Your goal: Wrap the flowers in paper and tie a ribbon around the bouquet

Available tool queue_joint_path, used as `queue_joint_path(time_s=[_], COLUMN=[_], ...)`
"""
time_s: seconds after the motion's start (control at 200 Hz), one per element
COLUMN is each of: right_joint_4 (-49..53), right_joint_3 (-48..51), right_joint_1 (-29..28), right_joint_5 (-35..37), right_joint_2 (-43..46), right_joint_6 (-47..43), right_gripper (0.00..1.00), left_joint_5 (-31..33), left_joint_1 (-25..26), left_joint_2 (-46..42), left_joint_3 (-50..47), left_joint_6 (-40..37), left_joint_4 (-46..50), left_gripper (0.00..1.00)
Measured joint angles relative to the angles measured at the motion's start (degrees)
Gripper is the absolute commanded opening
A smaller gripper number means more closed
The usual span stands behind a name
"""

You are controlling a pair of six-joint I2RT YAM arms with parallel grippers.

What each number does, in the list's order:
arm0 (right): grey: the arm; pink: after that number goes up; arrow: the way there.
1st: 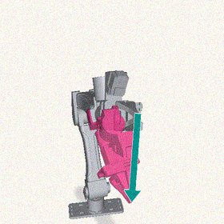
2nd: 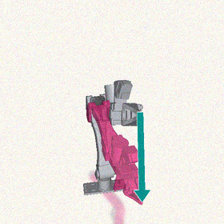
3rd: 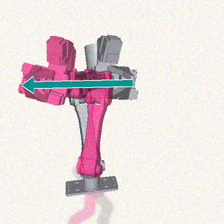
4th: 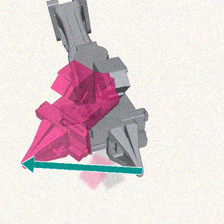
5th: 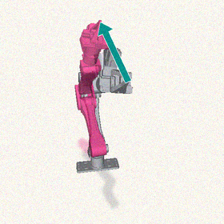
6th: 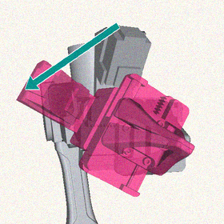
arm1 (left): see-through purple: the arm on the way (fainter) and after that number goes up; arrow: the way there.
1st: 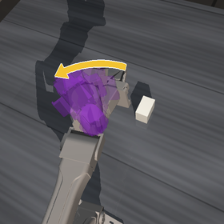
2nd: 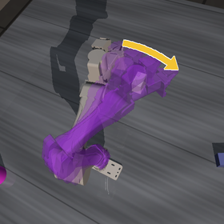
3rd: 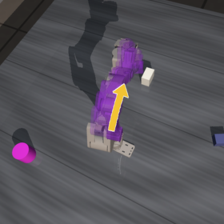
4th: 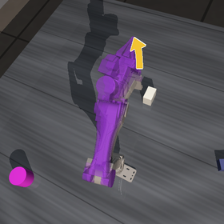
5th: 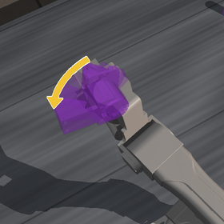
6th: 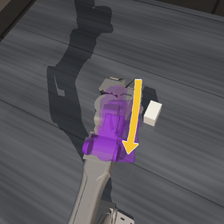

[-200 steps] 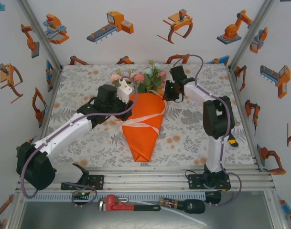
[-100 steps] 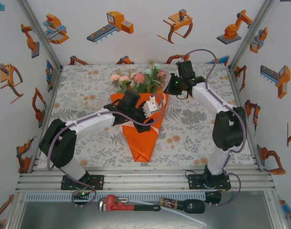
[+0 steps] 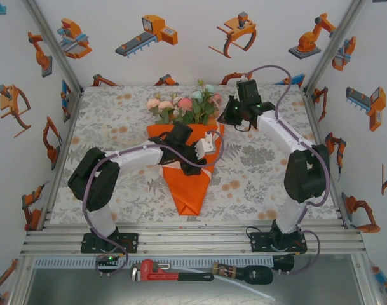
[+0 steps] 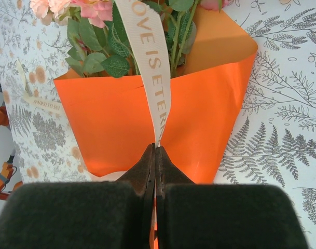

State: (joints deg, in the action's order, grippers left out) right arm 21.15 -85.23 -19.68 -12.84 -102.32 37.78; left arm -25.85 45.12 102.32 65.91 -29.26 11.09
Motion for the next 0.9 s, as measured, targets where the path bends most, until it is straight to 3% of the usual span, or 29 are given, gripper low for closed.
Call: queue_joint_path(time_s=[0.145,0.215,0.39,0.556,0.766,0.846,0.896], right_joint_4=[0.0,0.04,0.48,-0.13,-2.4,-2.38,-1.81], right_joint_3=[0.0,0.0,0.0,1.68,10.27,13.94,15.5], right_joint_1=[0.0,0.0,-0.11,-2.32,-9.92,-11.63,-11.74], right_joint_5=[-0.02,0.0,0.02,-1.53,-13.0,-19.41,-22.34], right_joint_2=[0.0,0.0,0.0,0.15,0.39,0.61,0.92], right_joint_6=[0.02,0.04,1.36,1.88,0.09,-0.26,-1.07], right_gripper=[0.0,0.0,0.0,0.0,0.0,0.22,0.28], left_joint_5=[1.38,1.9,1.84,1.14,0.7,0.7,0.72], left_joint_1=[0.0,0.0,0.0,0.0,0.0,-0.04,-0.04], left_joint_2=[0.0,0.0,-1.62,-10.8,-18.25,-17.44,-16.85], left_joint_3=[-0.96,-1.9,-3.82,-5.84,-6.36,-6.38,-6.43], left_joint_6=[-0.02,-0.09,0.57,2.69,5.03,5.49,5.73], left_joint_4=[-1.07,-1.25,-1.66,-3.43,-10.4,-11.21,-11.26], left_gripper=[0.18,0.0,0.0,0.0,0.0,0.0,0.0])
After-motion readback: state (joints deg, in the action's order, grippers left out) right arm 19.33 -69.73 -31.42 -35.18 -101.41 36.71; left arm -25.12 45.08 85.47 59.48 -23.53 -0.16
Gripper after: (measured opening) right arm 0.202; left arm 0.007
